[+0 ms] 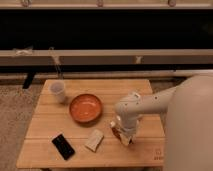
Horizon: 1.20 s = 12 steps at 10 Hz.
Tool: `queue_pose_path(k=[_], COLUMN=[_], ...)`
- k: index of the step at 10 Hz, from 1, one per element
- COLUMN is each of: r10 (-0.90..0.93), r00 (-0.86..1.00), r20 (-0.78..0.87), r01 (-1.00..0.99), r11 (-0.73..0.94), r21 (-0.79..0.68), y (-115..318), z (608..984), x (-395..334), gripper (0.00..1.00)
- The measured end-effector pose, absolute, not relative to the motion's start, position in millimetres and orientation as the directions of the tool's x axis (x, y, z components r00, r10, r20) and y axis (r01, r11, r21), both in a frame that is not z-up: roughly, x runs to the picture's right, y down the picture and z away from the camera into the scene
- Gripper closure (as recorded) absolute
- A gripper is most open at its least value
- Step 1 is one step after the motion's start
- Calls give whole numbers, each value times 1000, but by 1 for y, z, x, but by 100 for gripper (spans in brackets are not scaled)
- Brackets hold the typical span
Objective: Drag the pepper across the table
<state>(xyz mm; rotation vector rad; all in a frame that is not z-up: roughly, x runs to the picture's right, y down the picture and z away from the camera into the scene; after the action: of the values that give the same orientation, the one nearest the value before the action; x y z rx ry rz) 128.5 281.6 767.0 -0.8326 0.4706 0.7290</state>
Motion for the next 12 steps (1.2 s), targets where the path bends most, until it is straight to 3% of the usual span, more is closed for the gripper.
queue_pose_path(k=[1, 9, 10, 12], r10=[366, 308, 318, 367], r00=[674, 611, 589, 508], r20=[-642, -729, -743, -779], r01=[-730, -778, -797, -854], r11=[462, 402, 385, 330], r21=[-503, -483, -466, -401], y=[287, 344, 350, 361], z=[762, 726, 722, 712], x=[132, 199, 212, 245], gripper=[100, 100, 98, 78])
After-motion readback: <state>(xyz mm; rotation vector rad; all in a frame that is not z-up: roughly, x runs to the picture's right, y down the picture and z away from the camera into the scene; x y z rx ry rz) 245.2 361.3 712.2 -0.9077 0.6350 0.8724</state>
